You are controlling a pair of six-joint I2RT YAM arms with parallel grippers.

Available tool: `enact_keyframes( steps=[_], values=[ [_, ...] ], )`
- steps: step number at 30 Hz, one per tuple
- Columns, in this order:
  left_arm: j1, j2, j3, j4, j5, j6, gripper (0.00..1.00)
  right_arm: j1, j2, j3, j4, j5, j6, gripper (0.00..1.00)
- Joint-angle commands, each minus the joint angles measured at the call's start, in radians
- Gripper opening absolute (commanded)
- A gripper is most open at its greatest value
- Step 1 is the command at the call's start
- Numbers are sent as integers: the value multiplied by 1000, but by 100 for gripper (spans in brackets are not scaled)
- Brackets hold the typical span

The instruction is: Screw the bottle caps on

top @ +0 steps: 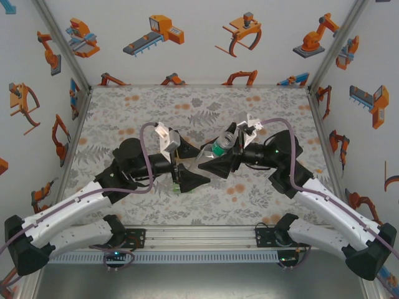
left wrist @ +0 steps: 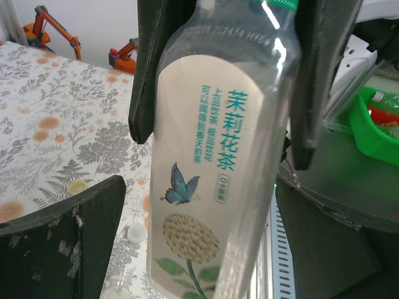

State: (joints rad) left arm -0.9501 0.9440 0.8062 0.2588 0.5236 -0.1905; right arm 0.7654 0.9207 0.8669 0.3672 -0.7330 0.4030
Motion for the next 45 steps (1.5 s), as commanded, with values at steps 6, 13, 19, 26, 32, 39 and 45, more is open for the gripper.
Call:
enact_keyframes(
  steps=[6,13,19,26,32,39,45],
  values=[
    [-31,50,39,117,64,-10,92,28,3,3,81,-2,42,23],
    [-44,64,42,123,78,-9,77,35,2,3,72,4,40,22],
    [-45,55,37,115,76,-1,63,37,-13,3,21,29,19,21],
    [-45,23,13,118,50,9,54,37,-44,46,-159,90,-42,48],
    [-44,-45,-19,54,-71,50,52,37,-105,83,-358,209,-127,77],
    [-43,-144,-43,-58,-200,77,32,37,-145,139,-589,371,-190,78],
    [-42,-221,-71,-115,-249,73,0,37,-77,224,-835,596,-153,73]
  ],
)
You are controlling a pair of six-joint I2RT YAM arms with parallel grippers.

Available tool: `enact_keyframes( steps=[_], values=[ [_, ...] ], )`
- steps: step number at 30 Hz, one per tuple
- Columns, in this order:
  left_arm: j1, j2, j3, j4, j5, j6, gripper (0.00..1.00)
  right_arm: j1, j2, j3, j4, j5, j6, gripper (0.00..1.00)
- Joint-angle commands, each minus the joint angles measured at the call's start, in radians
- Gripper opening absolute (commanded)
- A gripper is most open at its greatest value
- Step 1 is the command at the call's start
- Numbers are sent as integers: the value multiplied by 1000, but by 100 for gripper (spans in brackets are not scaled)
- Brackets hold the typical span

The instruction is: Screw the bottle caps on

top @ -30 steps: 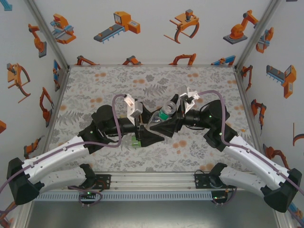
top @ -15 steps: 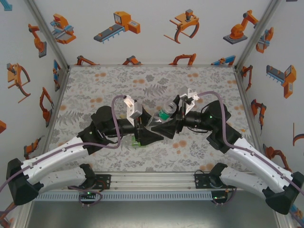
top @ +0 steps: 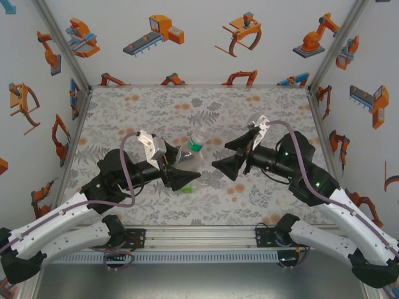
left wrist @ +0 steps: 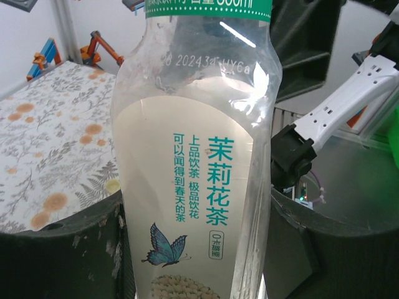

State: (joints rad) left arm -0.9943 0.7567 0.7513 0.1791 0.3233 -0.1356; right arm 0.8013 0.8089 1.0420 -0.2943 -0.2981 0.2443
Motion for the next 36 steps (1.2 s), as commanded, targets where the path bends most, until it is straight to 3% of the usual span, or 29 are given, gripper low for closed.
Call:
enact_keyframes(
  steps=[1,5,9,18,27,36],
  values=[
    [2,-45,-20,-40,-54,16,0,1,52,59,-203,205,19,73],
    [3,-84,-32,-60,-75,17,0,-1,121,61,-277,361,80,67],
    [2,-113,-30,-104,-99,24,0,-7,192,46,-305,421,125,64],
    [2,-134,-35,-128,-86,17,0,-17,375,30,-394,470,264,62],
    [2,-135,-25,-141,-86,9,0,-127,521,-4,-410,378,409,58],
    [2,-151,-37,-135,-93,-13,0,-180,628,-25,-416,459,370,55]
  ],
)
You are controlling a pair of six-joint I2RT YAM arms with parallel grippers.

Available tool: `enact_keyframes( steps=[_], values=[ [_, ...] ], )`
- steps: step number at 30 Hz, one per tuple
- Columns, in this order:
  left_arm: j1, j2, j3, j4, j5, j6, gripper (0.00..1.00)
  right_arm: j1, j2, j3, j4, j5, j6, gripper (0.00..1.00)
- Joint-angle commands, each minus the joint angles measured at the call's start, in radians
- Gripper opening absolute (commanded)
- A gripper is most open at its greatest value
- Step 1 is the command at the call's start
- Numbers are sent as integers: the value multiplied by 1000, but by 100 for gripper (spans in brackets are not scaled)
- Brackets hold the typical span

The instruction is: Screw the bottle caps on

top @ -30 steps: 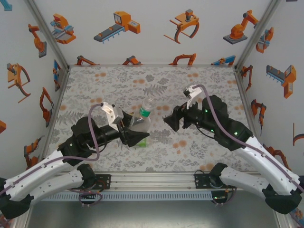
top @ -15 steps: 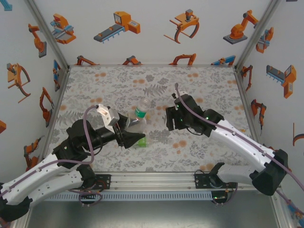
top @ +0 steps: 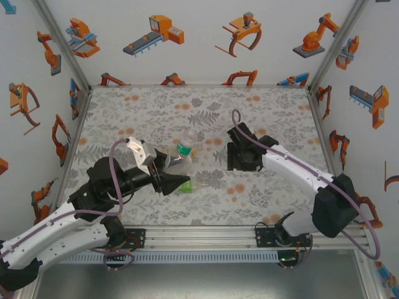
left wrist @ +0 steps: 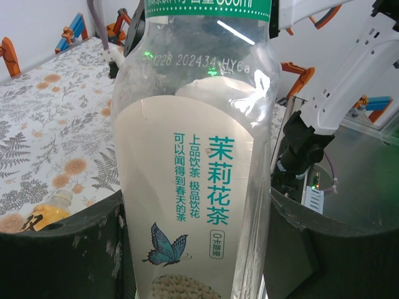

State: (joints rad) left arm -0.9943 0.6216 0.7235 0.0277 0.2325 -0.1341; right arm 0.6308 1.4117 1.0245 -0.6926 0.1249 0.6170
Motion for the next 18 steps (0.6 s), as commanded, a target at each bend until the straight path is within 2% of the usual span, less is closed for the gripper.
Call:
enact_keyframes(
  steps=[1,4,18],
  values=[
    [2,-16,-12,22,-3,-19,0,-9,36,-7,-16,47,-1,55],
    [2,-13,-17,30,-5,-30,0,-12,72,-6,4,62,7,56],
    [2,-35,-29,29,-24,-53,0,-66,196,-37,137,-14,16,56]
  ],
)
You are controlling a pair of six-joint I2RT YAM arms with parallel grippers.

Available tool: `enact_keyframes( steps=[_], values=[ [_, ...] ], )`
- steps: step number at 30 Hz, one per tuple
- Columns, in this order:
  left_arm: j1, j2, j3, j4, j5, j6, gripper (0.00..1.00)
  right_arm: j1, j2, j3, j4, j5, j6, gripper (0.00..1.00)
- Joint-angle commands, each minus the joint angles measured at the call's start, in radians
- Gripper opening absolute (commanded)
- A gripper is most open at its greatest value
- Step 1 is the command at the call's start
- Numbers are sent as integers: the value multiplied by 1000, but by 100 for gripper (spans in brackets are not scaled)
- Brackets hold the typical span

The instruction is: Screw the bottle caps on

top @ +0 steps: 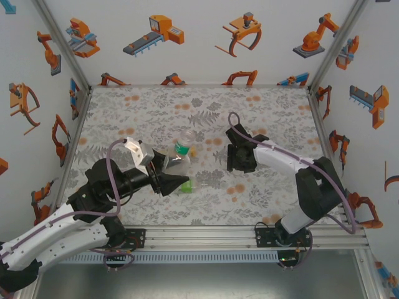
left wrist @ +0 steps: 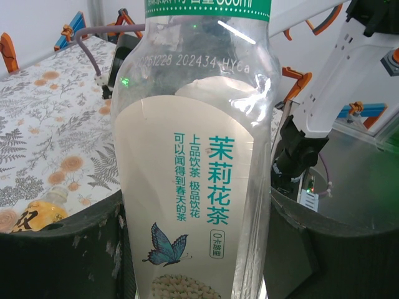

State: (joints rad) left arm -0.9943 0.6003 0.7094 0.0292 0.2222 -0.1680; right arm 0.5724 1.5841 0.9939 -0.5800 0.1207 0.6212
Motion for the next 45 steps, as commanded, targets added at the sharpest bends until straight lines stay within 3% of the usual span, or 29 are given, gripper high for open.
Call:
enact_keyframes(
  steps=[1,16,45],
  values=[
    [2,-13,-15,28,-16,-19,0,-10,31,-5,27,-11,10,56],
    [2,-24,-19,5,-41,-16,0,-22,112,0,63,14,9,53],
    [2,-49,-21,-24,-82,-13,0,-25,124,-6,74,46,4,45]
  ],
)
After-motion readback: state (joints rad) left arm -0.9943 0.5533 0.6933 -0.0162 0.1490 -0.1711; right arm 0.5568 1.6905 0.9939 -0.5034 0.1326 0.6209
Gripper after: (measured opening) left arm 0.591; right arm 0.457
